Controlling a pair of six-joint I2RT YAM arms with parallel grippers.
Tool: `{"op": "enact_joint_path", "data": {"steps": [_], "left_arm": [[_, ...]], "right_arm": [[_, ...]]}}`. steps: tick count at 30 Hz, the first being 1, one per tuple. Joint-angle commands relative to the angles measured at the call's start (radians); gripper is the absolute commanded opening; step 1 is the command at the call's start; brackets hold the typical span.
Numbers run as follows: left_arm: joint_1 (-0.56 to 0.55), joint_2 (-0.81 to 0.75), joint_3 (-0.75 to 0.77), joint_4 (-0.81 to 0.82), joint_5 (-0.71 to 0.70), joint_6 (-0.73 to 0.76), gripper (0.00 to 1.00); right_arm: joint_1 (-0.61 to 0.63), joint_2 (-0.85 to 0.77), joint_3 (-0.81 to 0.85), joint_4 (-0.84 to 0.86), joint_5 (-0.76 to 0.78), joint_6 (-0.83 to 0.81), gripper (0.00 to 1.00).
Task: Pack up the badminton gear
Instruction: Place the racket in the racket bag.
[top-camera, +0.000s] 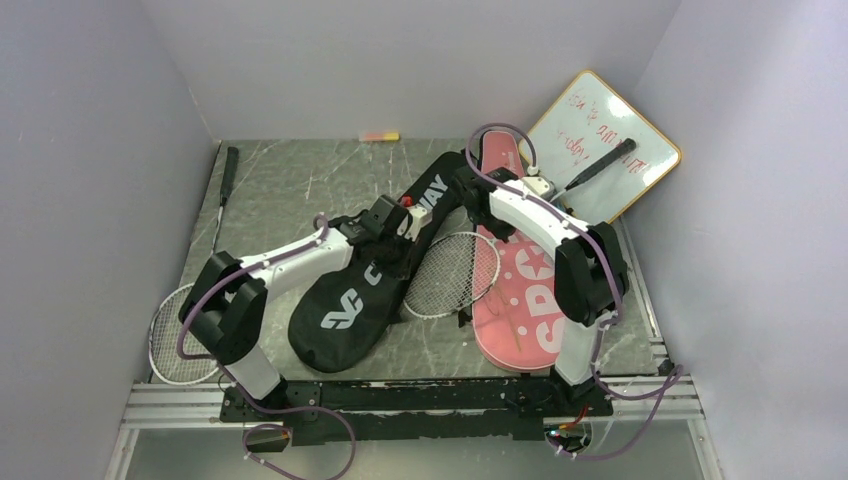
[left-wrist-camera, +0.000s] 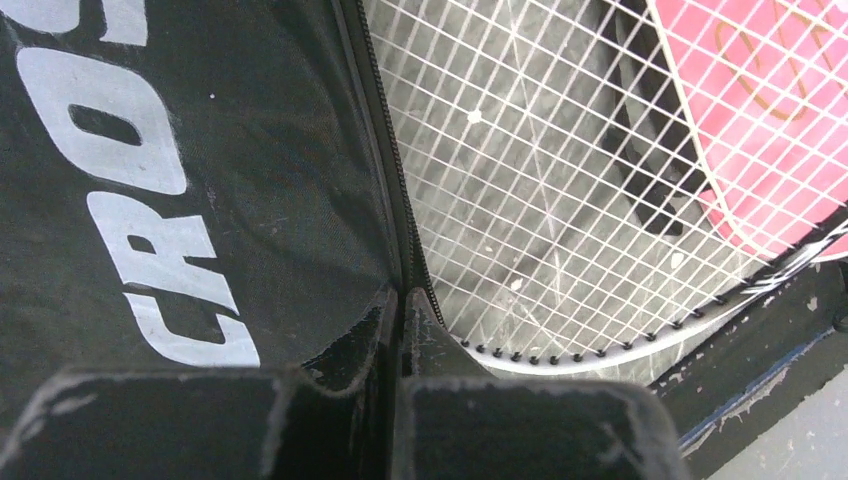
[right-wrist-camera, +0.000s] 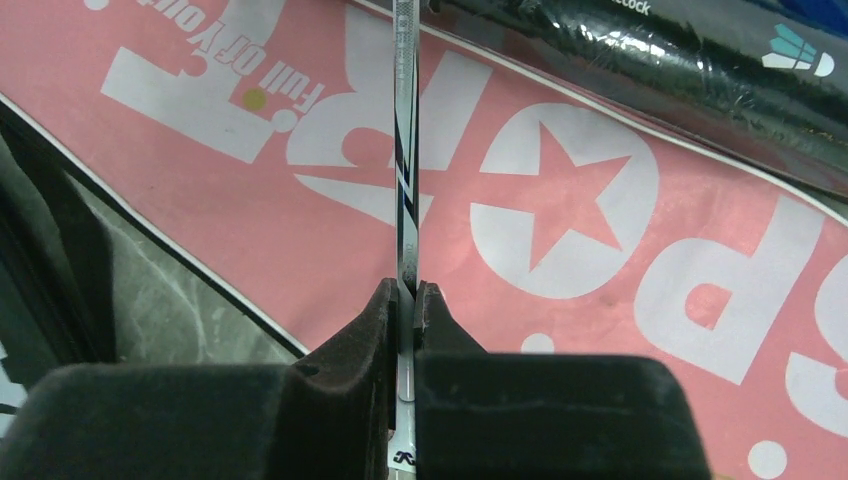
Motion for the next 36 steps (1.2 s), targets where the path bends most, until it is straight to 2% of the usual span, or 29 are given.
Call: {"op": "enact_joint_path", "data": {"steps": [1,5,15,22,36], "left_arm": [[0.001,-0.060,-0.007,0.022,0.048,0.022,0.05],[0.001,-0.064,0.004,0.001,-0.011,0.021,0.05],[0.007,-0.155,-0.002,-0.031,-0.261,-0.006,0.05],[0.006,-0.178,-0.016,-0.020,-0.241,0.007,0.05],[0.003,-0.178,-0.040,0.026,-0.066,0.047,0.05]], "right_arm": [[-0.013,0.003,0.100,-0.118,-0.012,0.074,0.00],[-0.019,-0.022,0.139,-0.231,0.055,0.114,0.00],[-0.047,-0.130,0.032,-0.224,0.059,0.147,0.00],[-0.048,-0.115,0.080,-0.232,0.040,0.145,0.00],[-0.047,-0.029,0.177,-0.210,-0.001,0.144,0.00]]}}
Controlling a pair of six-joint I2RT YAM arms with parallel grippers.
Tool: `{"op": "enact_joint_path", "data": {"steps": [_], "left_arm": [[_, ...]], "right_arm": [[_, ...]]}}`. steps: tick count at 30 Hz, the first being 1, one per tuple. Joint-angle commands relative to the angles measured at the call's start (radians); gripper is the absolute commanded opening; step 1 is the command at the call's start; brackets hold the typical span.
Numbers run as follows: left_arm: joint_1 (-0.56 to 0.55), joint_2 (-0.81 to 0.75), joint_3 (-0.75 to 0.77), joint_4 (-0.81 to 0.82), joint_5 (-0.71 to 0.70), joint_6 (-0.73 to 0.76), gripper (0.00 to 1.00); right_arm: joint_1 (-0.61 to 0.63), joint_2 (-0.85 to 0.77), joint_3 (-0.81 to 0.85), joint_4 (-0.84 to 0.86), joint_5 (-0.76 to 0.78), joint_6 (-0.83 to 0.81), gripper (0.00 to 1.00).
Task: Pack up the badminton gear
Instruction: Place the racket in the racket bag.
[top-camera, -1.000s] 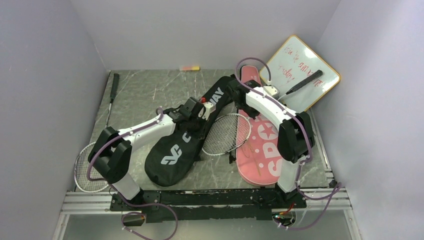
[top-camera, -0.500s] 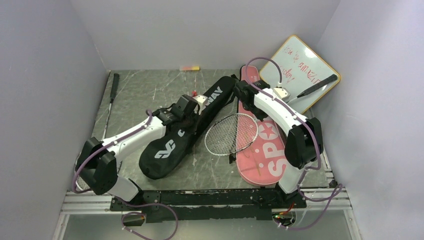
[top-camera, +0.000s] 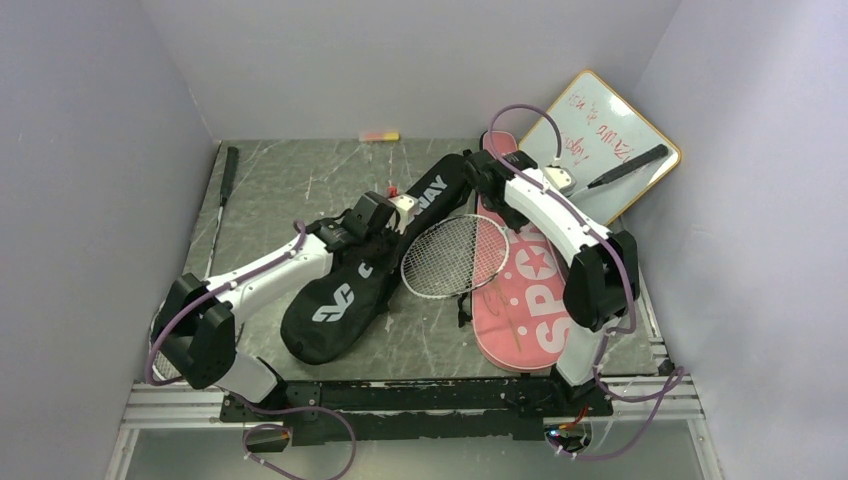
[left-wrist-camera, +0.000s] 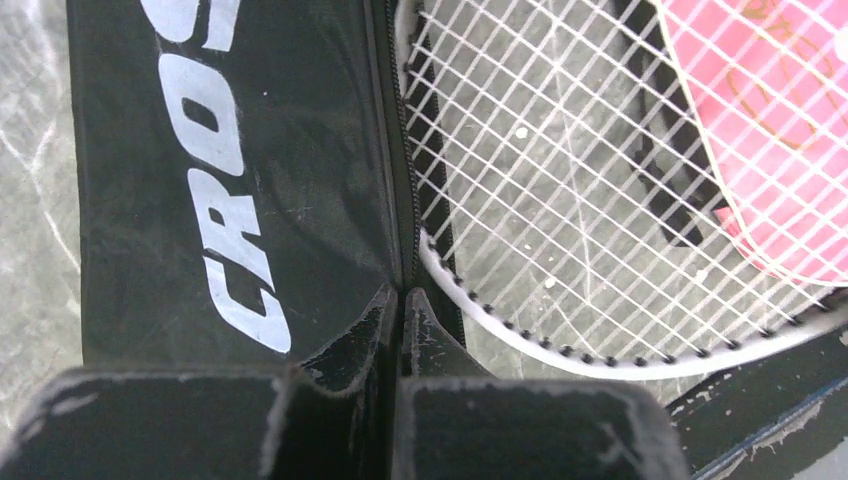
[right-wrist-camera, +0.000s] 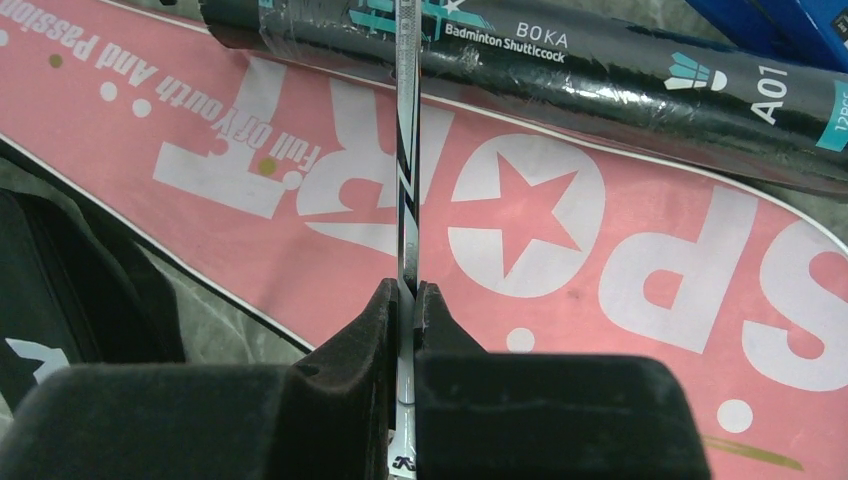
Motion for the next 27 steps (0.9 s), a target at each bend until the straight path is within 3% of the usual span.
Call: {"op": "enact_joint_path", "data": {"steps": [1,10,19,27], "left_arm": [[-0.004,-0.017,-0.004,0.050,0.093,0.043,0.05],[-0.026,-0.056,-0.035,0.128,0.253,0.071,0.05],[-0.036,-0.023,-0.027,0.174,0.487,0.090,0.05],[-0.035,-0.035,-0.017,0.134,0.344,0.092,0.05]], "right_arm": [[-0.002,0.027,0.040,0.002,-0.009,0.010,0.00],[0.005,0.086,0.018,0.114,-0.123,-0.062,0.00],[0.118,0.064,-0.042,0.258,-0.211,-0.117,0.00],[0.241,0.124,0.002,0.282,-0.238,-0.217,0.00]]}}
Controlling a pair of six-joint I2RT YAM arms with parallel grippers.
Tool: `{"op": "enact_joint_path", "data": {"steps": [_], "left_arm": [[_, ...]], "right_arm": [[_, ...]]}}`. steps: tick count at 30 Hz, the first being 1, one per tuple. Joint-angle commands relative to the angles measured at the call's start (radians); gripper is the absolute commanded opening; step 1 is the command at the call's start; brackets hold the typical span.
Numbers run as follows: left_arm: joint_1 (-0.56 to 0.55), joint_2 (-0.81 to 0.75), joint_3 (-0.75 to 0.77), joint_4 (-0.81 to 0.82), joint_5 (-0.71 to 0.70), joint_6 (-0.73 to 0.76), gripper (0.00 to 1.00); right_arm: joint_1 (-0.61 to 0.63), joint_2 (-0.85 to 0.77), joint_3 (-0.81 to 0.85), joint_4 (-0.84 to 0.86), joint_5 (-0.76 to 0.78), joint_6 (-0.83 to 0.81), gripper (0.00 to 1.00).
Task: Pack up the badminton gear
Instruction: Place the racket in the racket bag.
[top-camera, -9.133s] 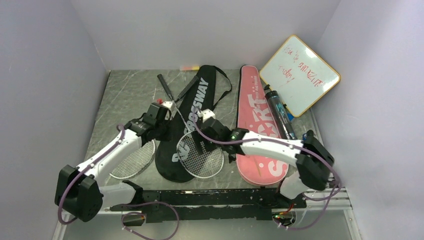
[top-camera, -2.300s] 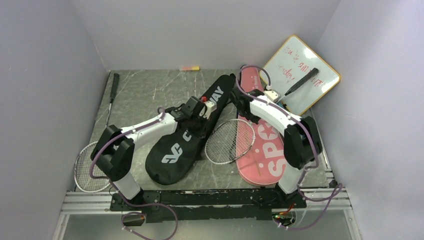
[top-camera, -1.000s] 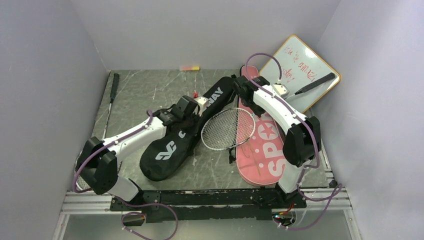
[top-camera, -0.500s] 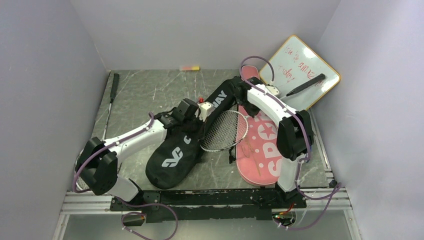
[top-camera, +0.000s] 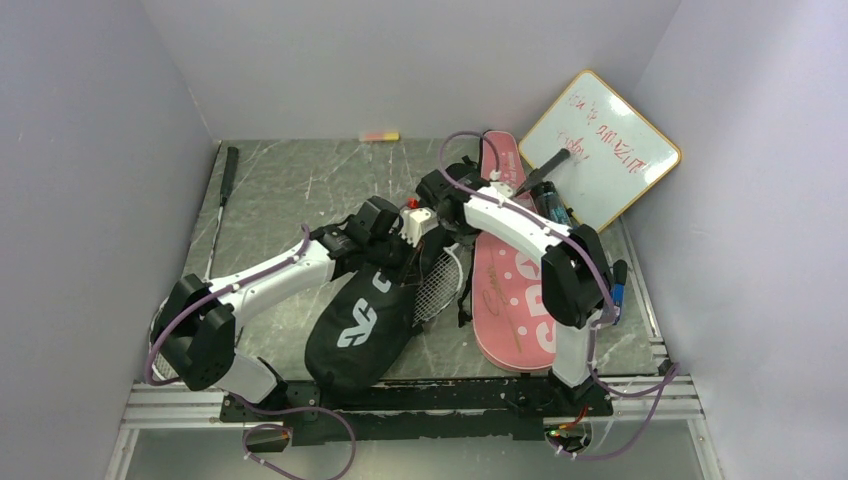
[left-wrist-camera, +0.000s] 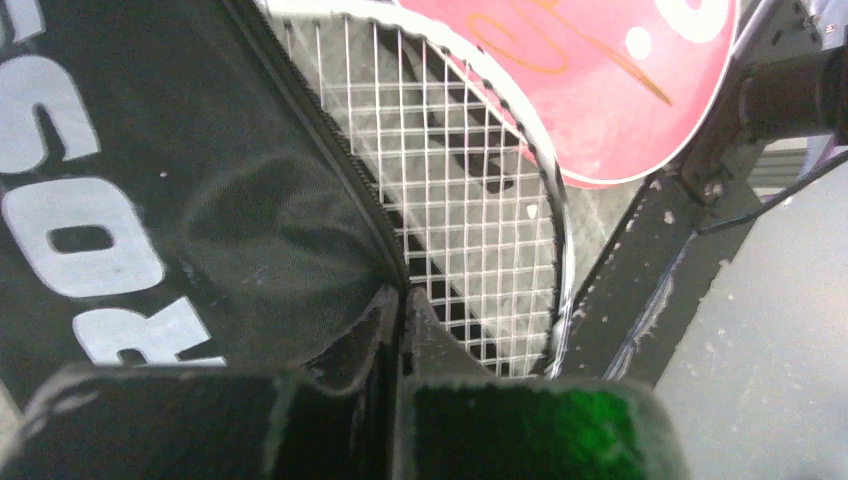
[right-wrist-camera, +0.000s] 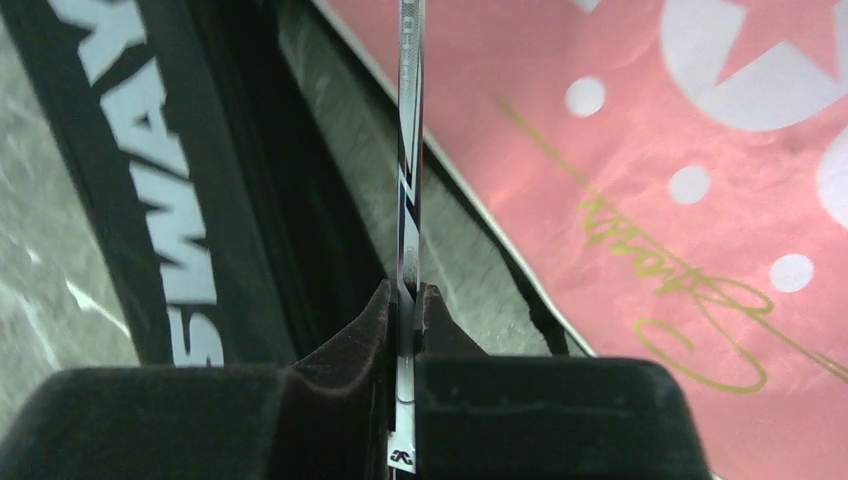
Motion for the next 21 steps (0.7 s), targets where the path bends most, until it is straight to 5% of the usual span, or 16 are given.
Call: {"op": "enact_joint_path", "data": {"steps": [1,11,19,21], "left_arm": [[-0.005,-0.027,0.028,0.013,-0.067,0.030,0.05],[-0.005,0.000,0.025,0.020,0.017,0.034,0.05],[0.015,0.047,0.027,0.061,0.231,0.008,0.05],[0.025,0.044,0.020,0.065,0.221,0.001,0.05]], "right_arm": [[0.067,0.029,0.037,0.035,-0.029,-0.087,0.00],[0.143,-0.122,-0.262,0.332,-0.211,-0.119,0.00],[0.136,-0.067,-0.211,0.276,-0.208,0.009,0.00],[0.120,-0.076,-0.253,0.332,-0.249,0.035,0.09]]}}
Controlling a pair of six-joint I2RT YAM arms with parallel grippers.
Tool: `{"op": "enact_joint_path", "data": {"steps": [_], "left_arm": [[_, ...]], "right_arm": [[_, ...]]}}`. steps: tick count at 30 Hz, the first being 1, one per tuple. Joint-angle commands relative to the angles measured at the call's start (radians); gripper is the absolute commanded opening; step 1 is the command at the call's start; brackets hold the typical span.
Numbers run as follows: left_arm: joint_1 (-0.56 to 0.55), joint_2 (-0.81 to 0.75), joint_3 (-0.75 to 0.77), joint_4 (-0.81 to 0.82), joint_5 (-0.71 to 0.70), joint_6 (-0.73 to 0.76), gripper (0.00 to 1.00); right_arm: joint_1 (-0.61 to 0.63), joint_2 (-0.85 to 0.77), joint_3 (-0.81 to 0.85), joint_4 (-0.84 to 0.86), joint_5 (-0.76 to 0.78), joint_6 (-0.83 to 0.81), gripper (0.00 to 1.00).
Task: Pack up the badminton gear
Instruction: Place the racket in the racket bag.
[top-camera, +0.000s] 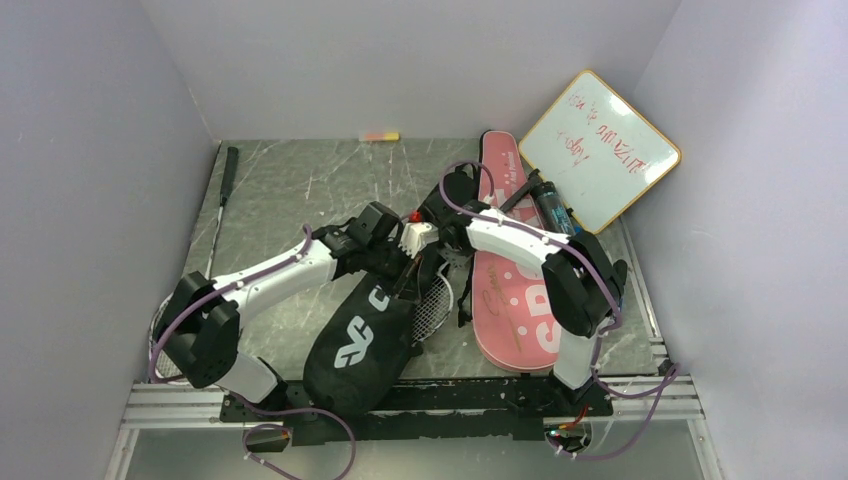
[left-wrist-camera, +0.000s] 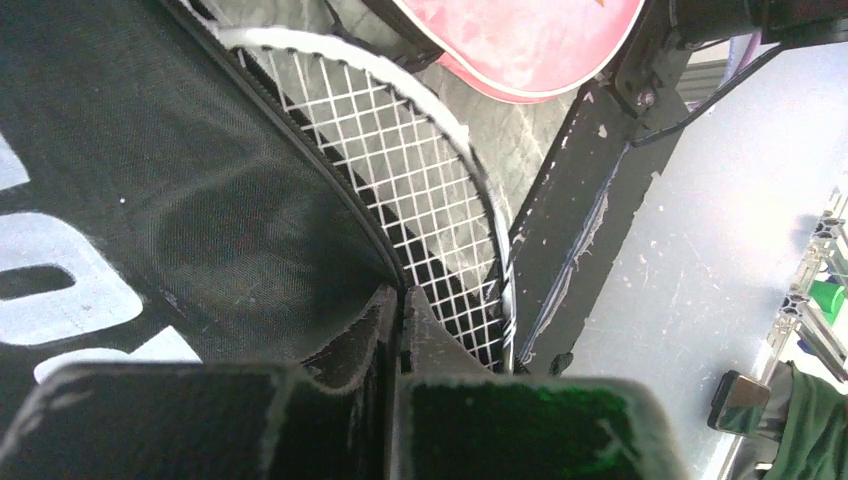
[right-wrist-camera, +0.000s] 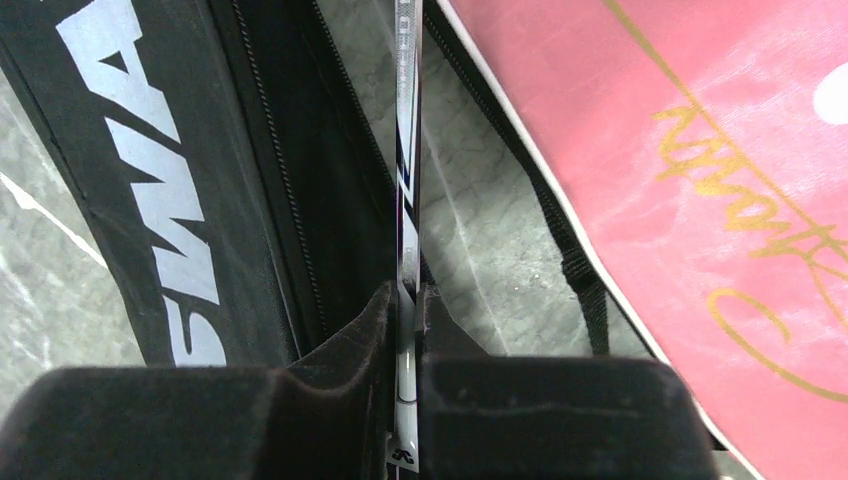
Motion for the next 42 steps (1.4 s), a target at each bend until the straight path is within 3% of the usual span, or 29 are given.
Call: {"op": "enact_joint_path", "data": {"steps": [1,5,11,17,20,23,26,30,35,42], "left_arm": [[0.020,0.028,0.023,0.180,0.060,-0.028,0.05],[0.020,0.035,0.003,0.210,0.090,-0.050,0.05],[0.021,0.057,0.026,0.180,0.030,-0.037,0.05],[0.047,0.049,0.026,0.178,-0.002,-0.051,0.05],[0.056,0.047,0.025,0.165,-0.044,-0.053,0.05],[0.057,0.047,0.035,0.140,-0.097,-0.043,0.05],[0.061,0.046,0.047,0.114,-0.147,-0.035,0.05],[0.060,0.056,0.070,0.046,-0.271,-0.021,0.05],[0.061,0.045,0.075,0.032,-0.321,-0.012,0.05],[0.060,0.040,0.074,0.031,-0.330,-0.007,0.05]], "right_arm": [[0.045,-0.025,-0.040,0.114,-0.102,0.071,0.11],[0.024,-0.097,-0.193,0.318,-0.175,0.130,0.06],[0.027,-0.125,-0.184,0.319,-0.194,0.206,0.03],[0.040,-0.194,-0.315,0.479,-0.291,0.263,0.05],[0.049,-0.228,-0.307,0.440,-0.260,0.266,0.06],[0.049,-0.264,-0.297,0.407,-0.204,0.260,0.16],[0.021,-0.305,-0.292,0.352,-0.129,0.243,0.34],[-0.041,-0.308,-0.244,0.233,-0.061,0.200,0.47],[-0.184,-0.255,-0.218,0.210,-0.109,0.109,0.52],[-0.321,-0.165,-0.159,0.216,-0.050,-0.007,0.55]]}}
